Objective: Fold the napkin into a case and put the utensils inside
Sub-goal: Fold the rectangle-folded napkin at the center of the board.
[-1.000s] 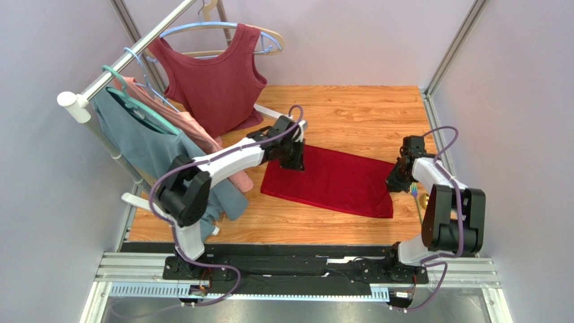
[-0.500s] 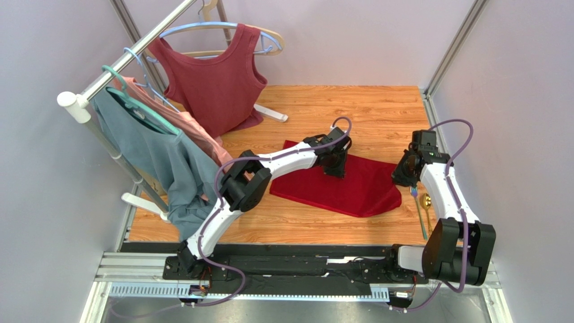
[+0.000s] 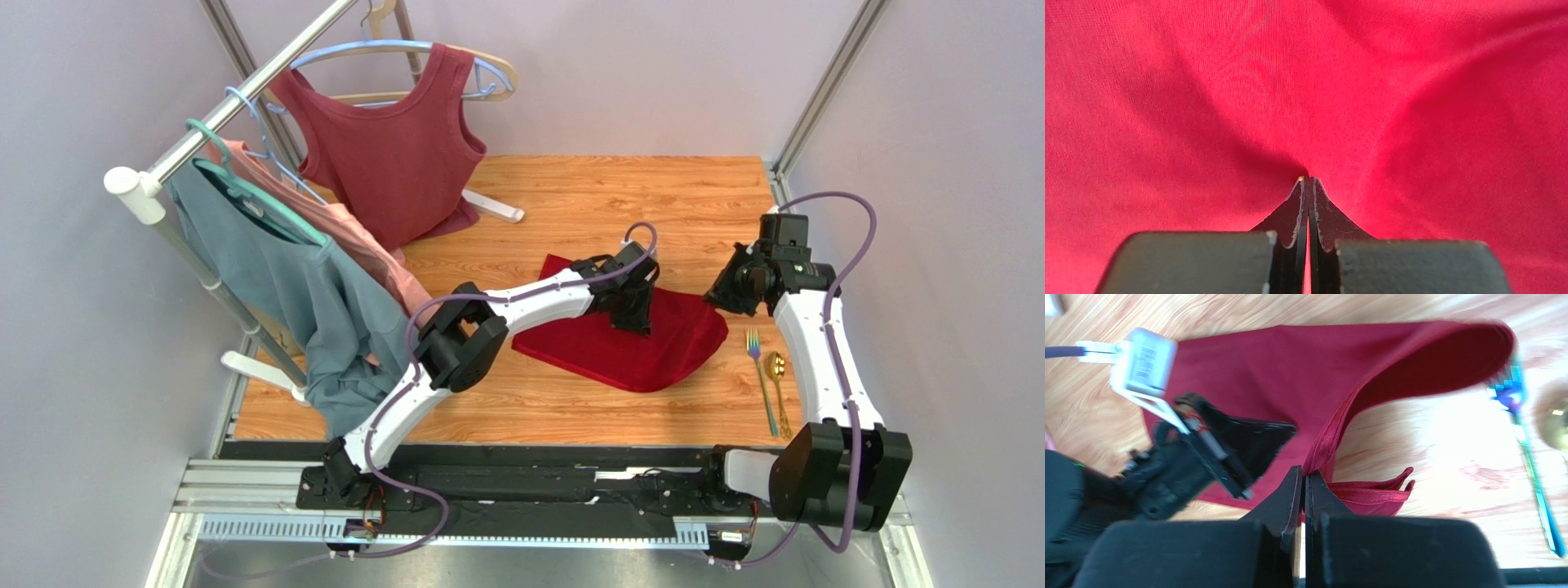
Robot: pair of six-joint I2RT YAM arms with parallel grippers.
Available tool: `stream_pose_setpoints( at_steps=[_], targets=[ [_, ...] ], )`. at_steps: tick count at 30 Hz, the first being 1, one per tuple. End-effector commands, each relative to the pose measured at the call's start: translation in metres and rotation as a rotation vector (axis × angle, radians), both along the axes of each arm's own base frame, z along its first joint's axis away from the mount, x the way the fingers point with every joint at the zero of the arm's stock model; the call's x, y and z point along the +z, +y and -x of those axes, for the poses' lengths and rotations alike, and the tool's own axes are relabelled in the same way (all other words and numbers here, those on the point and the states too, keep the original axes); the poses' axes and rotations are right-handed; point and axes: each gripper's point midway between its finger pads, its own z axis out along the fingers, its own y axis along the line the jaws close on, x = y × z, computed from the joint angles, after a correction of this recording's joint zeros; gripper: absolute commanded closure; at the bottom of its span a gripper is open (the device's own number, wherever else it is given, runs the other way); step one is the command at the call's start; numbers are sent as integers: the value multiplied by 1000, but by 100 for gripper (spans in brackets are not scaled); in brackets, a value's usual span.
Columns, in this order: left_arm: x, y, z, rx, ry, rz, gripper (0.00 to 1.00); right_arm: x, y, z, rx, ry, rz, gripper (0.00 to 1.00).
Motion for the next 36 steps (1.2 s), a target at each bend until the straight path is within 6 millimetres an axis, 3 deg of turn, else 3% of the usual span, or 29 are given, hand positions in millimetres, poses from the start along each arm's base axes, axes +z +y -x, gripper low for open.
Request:
stream_pose_setpoints(
  at_steps=[1,3,4,5,7,9,10,11,14,19,22,25,30,31,32,33,36],
  targets=[
    [80,31,-4,-42,-196,2,100,19,29,-10,78,-42,-63,100],
    [80,64,-10,-47,-209,-54,99,23,37,-15,102,-52,-65,100],
    [102,78,-14,-34,-235,-48,99,23,45,-16,128,-47,-64,100],
    [89,108,-20,-3,-203,-116,99,25,54,-21,154,-55,-62,100],
    [92,133,-23,-8,-198,-132,99,26,68,-24,194,-61,-64,100],
    [64,166,-21,-6,-184,-223,100,28,79,-31,224,-59,-74,100],
    [60,173,-17,-6,-191,-237,100,29,89,-31,251,-61,-73,100],
    [41,181,-9,-12,-171,-254,100,29,93,-32,261,-60,-67,100],
    [11,179,10,-20,-91,-232,100,33,108,-39,280,-64,-68,100],
    [-22,151,35,-34,-18,-221,100,35,123,-43,302,-59,-83,100],
    [-20,122,45,-35,16,-155,100,33,127,-44,314,-47,-100,100],
    [-10,110,48,-24,10,-121,100,28,129,-41,329,-34,-100,100],
    [5,143,39,16,-54,-173,100,13,138,-33,374,-7,-143,100],
    [22,151,38,25,-76,-160,100,11,141,-31,388,-4,-142,100],
    [21,165,40,23,-81,-185,100,8,145,-30,402,4,-143,100],
    [37,176,34,48,-110,-174,100,5,152,-27,428,13,-156,100],
    [32,217,35,90,-105,-240,100,-5,168,-21,487,36,-177,100]
  ],
)
